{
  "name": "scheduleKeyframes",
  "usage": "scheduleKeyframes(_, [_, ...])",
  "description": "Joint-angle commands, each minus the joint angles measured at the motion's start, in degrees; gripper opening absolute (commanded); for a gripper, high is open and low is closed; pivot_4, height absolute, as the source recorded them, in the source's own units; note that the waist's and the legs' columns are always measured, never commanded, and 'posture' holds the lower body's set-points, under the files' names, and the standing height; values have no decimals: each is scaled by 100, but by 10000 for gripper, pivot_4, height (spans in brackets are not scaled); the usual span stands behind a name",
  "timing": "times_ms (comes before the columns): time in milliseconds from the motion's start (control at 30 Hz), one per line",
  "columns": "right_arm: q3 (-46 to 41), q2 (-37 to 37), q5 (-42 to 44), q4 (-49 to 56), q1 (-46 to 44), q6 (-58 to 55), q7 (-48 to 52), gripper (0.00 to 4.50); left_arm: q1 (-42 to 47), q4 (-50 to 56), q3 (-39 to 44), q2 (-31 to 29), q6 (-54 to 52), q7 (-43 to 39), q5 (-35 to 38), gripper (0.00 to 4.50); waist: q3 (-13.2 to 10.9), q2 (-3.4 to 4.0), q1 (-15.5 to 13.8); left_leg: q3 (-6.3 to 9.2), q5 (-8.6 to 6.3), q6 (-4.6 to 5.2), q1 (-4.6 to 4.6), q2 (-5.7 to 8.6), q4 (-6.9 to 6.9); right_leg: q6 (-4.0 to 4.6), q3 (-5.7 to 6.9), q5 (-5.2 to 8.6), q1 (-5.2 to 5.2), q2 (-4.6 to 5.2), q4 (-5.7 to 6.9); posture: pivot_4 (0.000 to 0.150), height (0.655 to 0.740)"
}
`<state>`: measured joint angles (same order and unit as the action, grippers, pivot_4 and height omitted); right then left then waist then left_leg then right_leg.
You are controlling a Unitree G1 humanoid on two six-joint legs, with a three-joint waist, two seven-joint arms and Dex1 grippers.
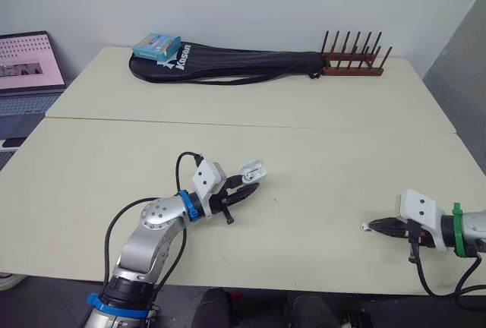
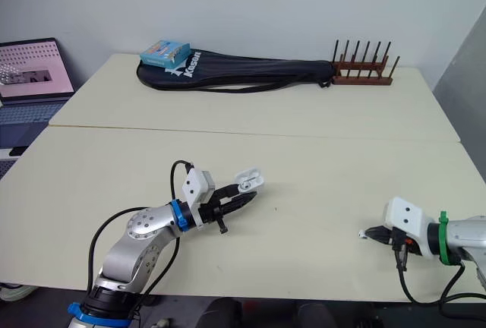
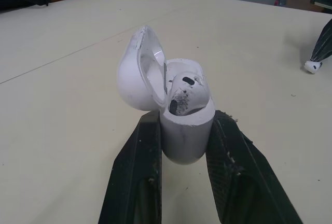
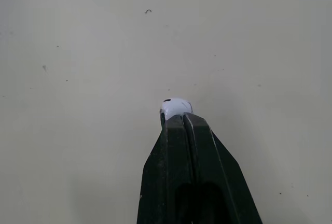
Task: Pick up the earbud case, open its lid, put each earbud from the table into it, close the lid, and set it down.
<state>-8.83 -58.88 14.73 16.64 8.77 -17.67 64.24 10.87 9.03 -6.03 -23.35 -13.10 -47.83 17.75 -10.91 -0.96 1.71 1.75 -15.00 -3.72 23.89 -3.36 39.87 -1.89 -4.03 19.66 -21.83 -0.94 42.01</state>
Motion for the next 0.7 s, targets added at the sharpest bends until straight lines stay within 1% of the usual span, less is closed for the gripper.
scheduleKeyframes(33, [-109, -102, 37, 175, 66, 97, 117, 0, 7, 167, 57, 0, 105, 26, 53, 7925, 0, 0, 0, 0, 0, 0, 0, 0, 0, 0, 0, 0, 0, 0, 0, 1500, 6787])
scheduleKeyframes(500, [-282, -184, 75, 443, 393, 394, 375, 0, 33, 132, 49, 5, 121, 7, 47, 7925, 0, 0, 1, 0, 0, 0, -1, 0, 0, -1, -1, 1, 1, 0, 0, 1500, 6787])
scheduleKeyframes(600, [-361, -190, 110, 494, 451, 348, 409, 0, 42, 120, 45, 8, 123, -1, 49, 7925, 0, 0, 0, 0, 0, 0, -1, 0, 0, -1, 0, 1, 1, 0, 0, 1500, 6787])
scheduleKeyframes(700, [-515, -176, 356, 602, 472, 139, 470, 0, 53, 102, 44, 14, 126, -1, 47, 7925, 0, 0, -1, 0, 0, 0, -1, 0, 1, 0, 0, 0, 1, 0, 0, 1500, 6787])
